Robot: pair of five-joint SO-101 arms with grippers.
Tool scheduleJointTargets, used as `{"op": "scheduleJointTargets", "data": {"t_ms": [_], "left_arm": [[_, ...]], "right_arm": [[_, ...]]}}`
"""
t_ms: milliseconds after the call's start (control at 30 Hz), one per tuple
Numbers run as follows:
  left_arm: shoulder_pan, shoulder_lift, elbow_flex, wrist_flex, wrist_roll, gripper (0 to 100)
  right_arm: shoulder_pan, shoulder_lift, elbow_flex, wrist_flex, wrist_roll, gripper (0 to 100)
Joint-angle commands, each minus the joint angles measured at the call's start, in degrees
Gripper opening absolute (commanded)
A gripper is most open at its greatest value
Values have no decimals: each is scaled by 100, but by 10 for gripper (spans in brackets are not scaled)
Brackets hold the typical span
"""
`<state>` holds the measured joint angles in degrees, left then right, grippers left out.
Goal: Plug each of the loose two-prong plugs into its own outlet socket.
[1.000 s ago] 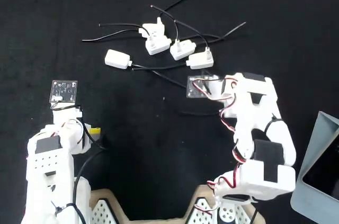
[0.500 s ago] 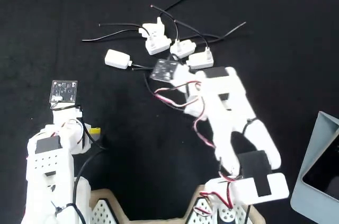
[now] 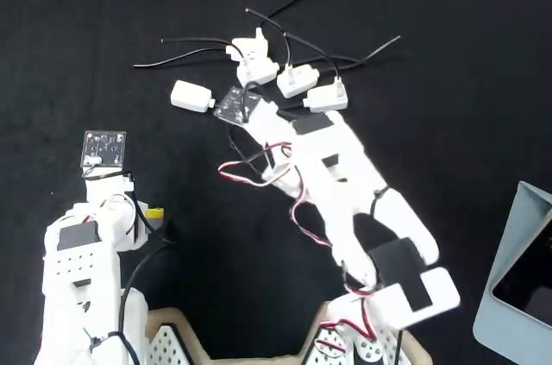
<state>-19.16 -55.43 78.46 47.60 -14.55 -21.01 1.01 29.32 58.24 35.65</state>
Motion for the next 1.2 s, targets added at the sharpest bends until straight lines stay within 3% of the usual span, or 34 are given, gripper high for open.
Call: {"op": "scheduleJointTargets", "data": {"t_ms": [0, 100, 367, 633, 1167], "left_arm": [[-57, -105, -22, -62, 35, 309], [-57, -105, -22, -62, 35, 309], [-57, -105, -22, -62, -149, 309], [-57, -105, 13, -62, -202, 309], [-57, -105, 13, -62, -202, 309]], "right_arm": [[-105, 180, -611, 220, -448, 71], [-193, 312, -1121, 914, -615, 121], [-255, 365, -1789, 2611, -642, 122], [-141, 365, -1103, 2092, -580, 121], [387, 1077, -1112, 1626, 369, 121]]}}
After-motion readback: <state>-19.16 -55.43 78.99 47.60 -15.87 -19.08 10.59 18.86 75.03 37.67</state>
